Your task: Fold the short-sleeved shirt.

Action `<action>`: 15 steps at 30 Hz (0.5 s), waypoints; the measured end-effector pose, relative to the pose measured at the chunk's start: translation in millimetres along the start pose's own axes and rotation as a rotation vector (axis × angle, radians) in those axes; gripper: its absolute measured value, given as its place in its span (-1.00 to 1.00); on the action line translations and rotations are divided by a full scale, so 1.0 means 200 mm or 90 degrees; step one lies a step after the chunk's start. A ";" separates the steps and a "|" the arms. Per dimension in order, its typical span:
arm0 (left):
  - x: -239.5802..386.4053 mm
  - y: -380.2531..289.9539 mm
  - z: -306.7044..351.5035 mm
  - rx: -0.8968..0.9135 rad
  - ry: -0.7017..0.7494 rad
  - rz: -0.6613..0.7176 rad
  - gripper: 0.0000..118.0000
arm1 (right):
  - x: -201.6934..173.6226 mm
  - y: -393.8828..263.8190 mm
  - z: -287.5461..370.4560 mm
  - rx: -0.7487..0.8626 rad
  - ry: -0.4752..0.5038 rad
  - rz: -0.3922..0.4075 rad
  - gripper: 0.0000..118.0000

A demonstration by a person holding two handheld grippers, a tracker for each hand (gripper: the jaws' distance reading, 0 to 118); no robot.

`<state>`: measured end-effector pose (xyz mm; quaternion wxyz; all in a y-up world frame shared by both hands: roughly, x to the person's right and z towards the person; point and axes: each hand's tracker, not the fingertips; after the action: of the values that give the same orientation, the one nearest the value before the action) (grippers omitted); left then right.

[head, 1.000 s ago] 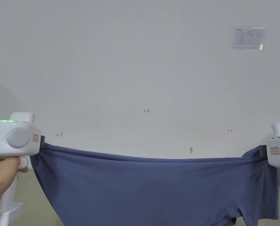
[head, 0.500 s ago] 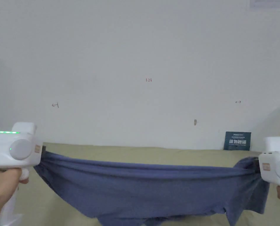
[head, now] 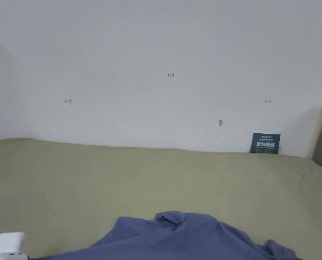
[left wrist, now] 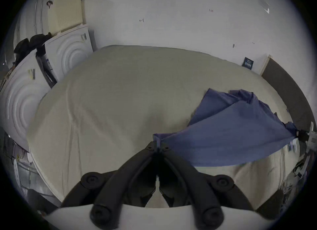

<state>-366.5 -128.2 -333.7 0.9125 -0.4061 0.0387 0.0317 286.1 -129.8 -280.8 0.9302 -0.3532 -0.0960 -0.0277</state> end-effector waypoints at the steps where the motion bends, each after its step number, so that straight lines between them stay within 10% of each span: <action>1: -0.02 -0.05 0.04 -0.001 -0.002 -0.001 -0.98 | 0.01 -0.05 0.06 -0.001 0.003 -0.005 -1.00; 15: -0.13 -0.42 0.15 -0.042 -0.041 0.004 -0.97 | 0.02 -0.44 0.25 -0.037 0.014 -0.028 -1.00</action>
<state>-384.1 -162.6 -249.5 0.8993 -0.4345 0.0098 0.0489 271.5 -162.6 -187.4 0.9197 -0.3776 -0.0929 -0.0551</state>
